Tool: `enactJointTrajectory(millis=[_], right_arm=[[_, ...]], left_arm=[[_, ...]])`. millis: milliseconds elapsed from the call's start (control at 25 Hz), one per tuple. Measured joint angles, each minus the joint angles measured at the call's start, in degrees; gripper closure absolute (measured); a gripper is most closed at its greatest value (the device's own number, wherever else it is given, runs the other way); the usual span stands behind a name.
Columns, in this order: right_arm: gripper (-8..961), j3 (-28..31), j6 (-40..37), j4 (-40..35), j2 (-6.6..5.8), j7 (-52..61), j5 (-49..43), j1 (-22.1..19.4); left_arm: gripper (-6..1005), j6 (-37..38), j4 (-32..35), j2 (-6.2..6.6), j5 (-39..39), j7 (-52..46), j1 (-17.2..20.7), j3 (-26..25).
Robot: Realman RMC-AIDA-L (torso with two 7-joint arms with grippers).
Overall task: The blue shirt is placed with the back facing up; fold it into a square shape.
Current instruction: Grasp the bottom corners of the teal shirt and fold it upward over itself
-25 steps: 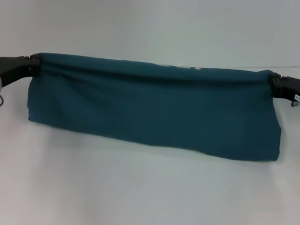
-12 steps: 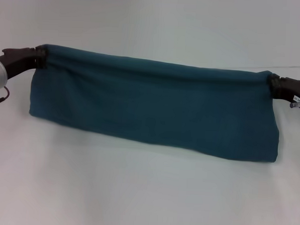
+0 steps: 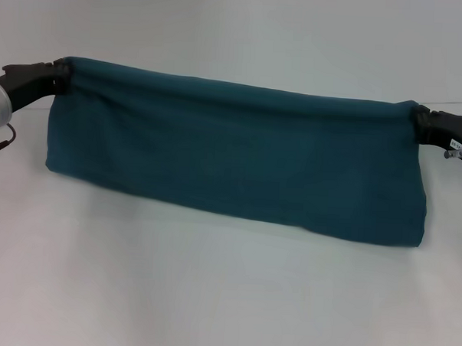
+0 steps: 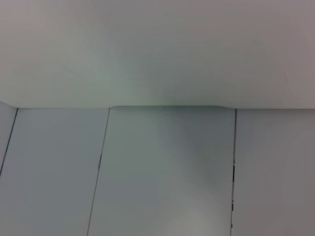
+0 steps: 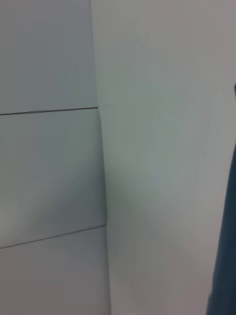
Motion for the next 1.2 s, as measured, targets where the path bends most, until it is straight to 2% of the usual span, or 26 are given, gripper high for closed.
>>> enactJointTrajectory(millis=[440,760,1200], right_arm=[[936,0.0,0.2,0.15,0.0,0.01,-0.02,0.27],[935,0.0,0.56,0.31,0.0,0.03,0.46,0.29],[935,0.0,0.6,0.33,0.0,0.04,0.54,0.32]], left_arm=[[966,-0.4,-0.24,-0.09,-0.01,0.35,-0.21,0.53],[965,-1.01,-1.47,0.55,-0.08,0.44,-1.23,0.79],[963,-1.64,-1.6,0.59,-0.7,1.22,-2.07,0.79]])
